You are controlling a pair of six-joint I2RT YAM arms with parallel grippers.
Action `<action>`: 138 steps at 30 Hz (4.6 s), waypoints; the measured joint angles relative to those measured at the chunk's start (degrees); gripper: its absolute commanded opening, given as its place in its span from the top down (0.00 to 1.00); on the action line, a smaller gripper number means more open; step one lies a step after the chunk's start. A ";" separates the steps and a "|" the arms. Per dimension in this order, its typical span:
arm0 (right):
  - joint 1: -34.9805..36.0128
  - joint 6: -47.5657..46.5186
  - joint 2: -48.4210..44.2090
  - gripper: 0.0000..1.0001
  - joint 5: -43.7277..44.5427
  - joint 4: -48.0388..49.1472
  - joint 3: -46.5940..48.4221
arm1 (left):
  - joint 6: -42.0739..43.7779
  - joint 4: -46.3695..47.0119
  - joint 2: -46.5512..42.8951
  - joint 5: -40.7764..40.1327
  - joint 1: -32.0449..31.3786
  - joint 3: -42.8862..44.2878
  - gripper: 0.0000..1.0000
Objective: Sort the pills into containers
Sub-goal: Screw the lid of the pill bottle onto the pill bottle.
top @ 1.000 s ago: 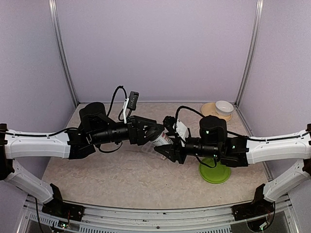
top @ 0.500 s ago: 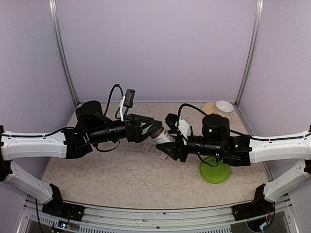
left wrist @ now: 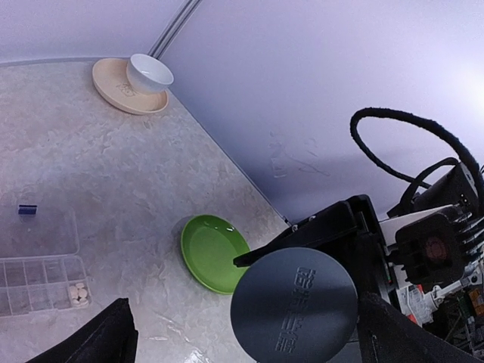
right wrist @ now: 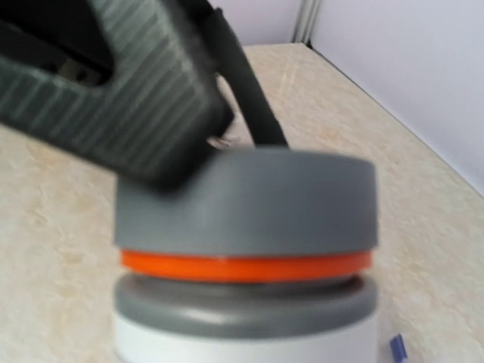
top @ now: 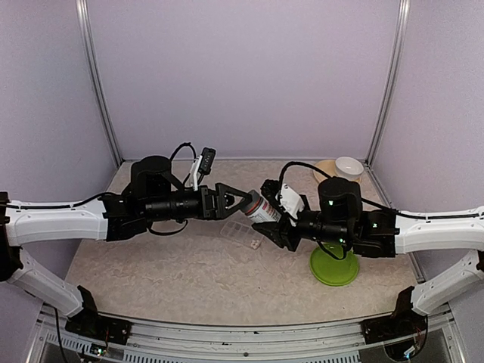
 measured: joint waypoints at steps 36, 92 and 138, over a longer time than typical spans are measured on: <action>-3.02 6.23 -1.42 0.79 -11.32 -6.49 1.20 | 11.89 3.58 3.34 13.88 0.24 1.11 0.51; -2.91 9.53 3.74 0.79 -6.73 -7.08 7.52 | 0.24 17.59 0.83 -2.91 -3.21 -4.90 0.01; -0.70 6.75 2.60 0.79 0.76 -5.90 8.09 | -7.56 14.62 -2.73 -9.27 -3.52 -4.92 0.01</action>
